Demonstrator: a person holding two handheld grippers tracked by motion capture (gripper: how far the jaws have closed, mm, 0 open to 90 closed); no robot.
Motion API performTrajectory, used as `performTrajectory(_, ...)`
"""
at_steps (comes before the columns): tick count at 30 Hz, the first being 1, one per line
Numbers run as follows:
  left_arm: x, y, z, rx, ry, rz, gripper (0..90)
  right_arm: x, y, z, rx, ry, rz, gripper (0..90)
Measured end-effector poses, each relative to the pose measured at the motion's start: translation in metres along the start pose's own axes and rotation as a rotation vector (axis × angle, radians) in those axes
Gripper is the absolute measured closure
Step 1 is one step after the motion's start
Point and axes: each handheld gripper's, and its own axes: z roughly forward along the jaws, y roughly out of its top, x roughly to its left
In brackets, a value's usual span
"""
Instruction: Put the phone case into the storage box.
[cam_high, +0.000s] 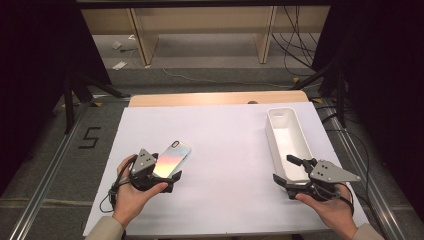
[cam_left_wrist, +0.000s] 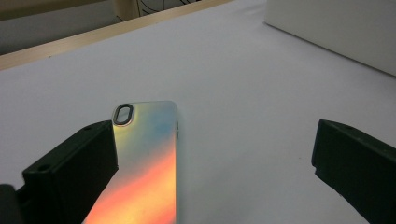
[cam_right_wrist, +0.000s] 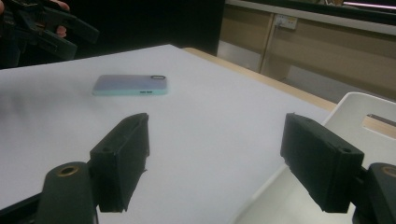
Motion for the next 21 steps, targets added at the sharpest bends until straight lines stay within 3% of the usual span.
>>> performTrajectory(10,0.002,0.001,0.002,0.029,0.019,0.008,0.0,0.001,0.0,0.0,0.003,0.001,0.0,24.2)
performTrajectory(15,0.003,0.003,0.007,0.092,0.052,0.026,0.0,0.001,0.0,0.0,0.004,0.0,-0.003,24.2)
performTrajectory(21,0.01,0.009,0.019,0.17,0.081,0.017,0.0,0.002,0.0,0.001,0.005,0.002,-0.004,24.2)
